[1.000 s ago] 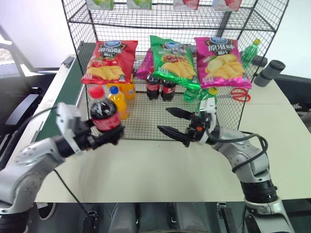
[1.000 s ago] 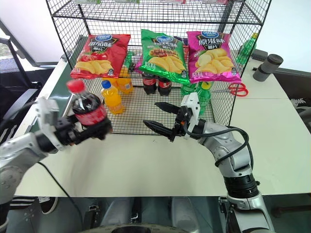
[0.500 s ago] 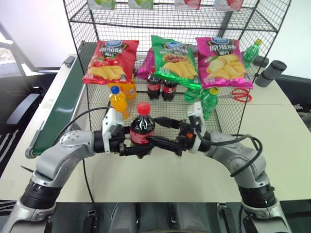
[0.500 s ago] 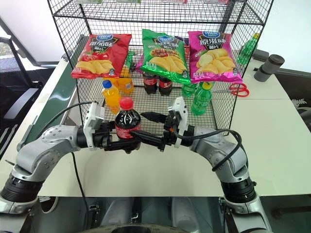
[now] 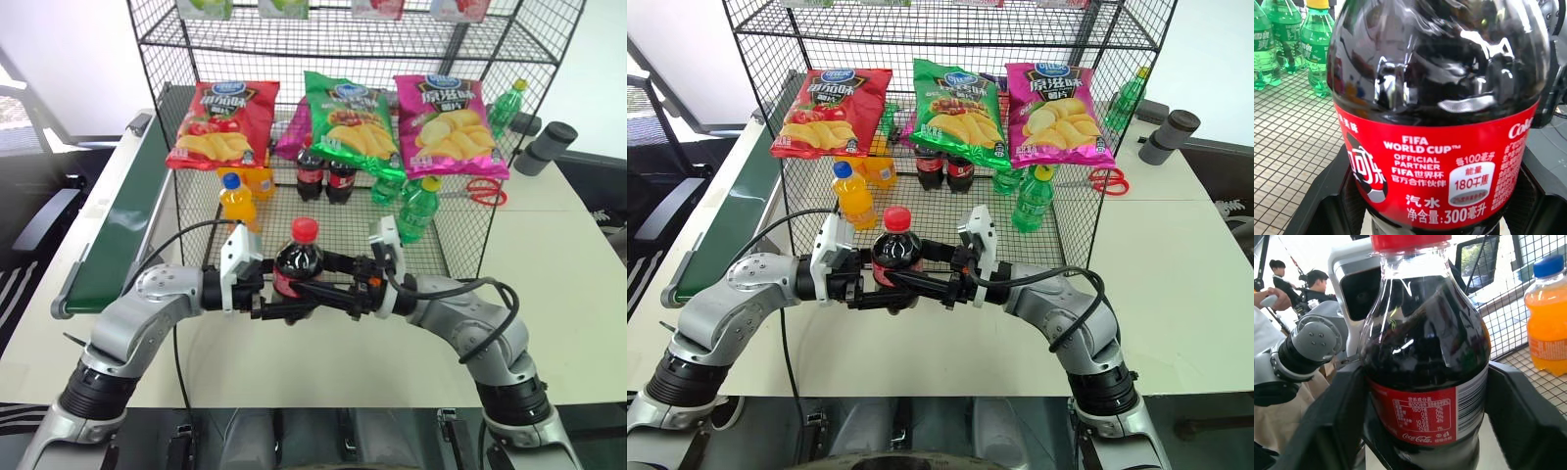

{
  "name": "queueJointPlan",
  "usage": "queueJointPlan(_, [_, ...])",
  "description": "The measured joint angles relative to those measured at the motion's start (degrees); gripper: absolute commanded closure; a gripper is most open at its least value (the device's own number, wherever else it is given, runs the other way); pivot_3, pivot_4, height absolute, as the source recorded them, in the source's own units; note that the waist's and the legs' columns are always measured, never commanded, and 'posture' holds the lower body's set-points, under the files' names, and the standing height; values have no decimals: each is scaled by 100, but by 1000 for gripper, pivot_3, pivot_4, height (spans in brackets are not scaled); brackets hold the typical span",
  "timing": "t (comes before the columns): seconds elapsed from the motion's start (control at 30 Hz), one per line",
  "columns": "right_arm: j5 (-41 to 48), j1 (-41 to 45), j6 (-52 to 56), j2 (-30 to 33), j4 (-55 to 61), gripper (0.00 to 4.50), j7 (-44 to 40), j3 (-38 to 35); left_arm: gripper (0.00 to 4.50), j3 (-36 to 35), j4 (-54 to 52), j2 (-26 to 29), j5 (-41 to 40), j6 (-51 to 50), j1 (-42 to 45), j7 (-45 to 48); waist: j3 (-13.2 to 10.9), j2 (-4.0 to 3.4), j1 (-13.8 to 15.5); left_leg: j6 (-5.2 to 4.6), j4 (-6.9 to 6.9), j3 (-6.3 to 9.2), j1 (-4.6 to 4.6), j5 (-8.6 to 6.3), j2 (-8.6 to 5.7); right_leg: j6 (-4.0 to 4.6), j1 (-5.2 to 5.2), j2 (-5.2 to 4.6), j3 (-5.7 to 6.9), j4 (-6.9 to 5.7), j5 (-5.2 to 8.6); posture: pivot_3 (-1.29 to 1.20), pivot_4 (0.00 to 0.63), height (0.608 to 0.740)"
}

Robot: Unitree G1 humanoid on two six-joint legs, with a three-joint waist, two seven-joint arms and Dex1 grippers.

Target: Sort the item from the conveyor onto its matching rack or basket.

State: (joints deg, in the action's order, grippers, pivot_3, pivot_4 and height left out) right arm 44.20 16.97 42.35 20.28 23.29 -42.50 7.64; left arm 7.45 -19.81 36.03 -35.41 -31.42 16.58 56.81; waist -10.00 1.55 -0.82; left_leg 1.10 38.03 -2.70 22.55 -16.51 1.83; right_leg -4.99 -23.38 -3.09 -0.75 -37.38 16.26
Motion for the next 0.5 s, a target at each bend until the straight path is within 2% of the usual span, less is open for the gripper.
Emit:
queueJointPlan(0.13, [-7,0,-1,-5,0,1620,-4,-3,1529,-1,0,-21,26,-2,-1,-3,0,0,1,0,0,0,0,0,1,0,0,1,0,0,0,0,150,740])
queueJointPlan(0.23, [-13,1,-1,-12,0,1620,-1,-5,62,-37,-1,-80,-42,-99,3,-37,0,0,2,0,0,0,0,0,1,0,0,2,0,0,0,0,150,740])
queueJointPlan(0.5, [-350,4,-307,-171,-147,1620,190,40,20,-278,-67,9,17,-135,-97,-244,0,0,-19,0,1,1,-1,0,4,0,-3,10,-5,-5,0,0,150,740])
